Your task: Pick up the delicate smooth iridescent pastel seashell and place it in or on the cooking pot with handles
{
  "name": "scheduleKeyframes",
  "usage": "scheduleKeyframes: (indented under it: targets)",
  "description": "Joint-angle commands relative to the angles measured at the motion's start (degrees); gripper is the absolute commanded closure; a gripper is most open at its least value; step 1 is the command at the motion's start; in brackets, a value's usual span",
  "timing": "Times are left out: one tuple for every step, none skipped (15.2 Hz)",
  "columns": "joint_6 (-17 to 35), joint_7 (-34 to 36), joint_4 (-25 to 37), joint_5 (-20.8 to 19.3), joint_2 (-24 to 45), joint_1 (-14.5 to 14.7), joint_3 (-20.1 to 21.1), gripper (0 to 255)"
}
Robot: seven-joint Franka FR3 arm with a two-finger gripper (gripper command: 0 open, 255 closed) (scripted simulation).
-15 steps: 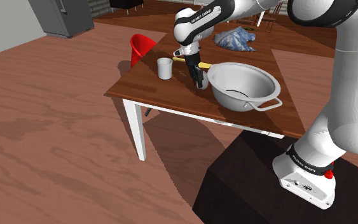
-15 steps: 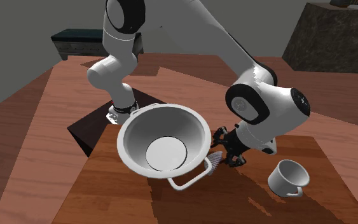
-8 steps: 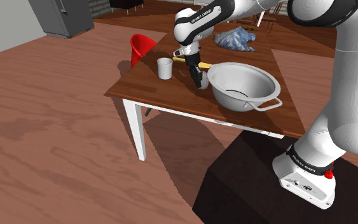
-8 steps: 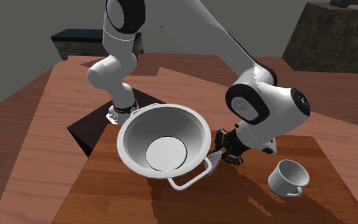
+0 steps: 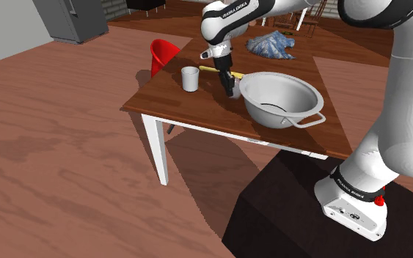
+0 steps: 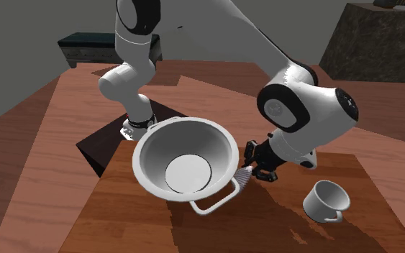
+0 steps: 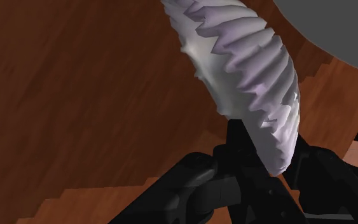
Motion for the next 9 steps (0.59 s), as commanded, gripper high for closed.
scheduleKeyframes:
  targets:
    - [-1.4,0.1,0.8,-0.1,-0.6,0.0,0.0,255]
    - [-2.0,0.1,1.1,-0.2,-0.9,0.1,-0.1,255]
    - [-2.7,0.1,1.4,-0.2,-1.2,0.1,-0.1,255]
    - [-3.3,0.1,1.8,-0.3,-1.5,0.1,-0.1,255]
    - [-4.0,0.1,2.2,-0.3,-1.8,0.1,-0.1,255]
    - [-4.6,0.1,2.6,-0.3,-2.1,0.1,-0.2,255]
    - [-5.3,0.1,3.0,-0.4,-2.3,0.1,-0.2,255]
    - [-5.9,0.1,3.4,-0.4,-2.6,0.1,-0.2,255]
    - [-6.6,0.1,3.8,-0.5,-2.8,0.1,-0.2,255]
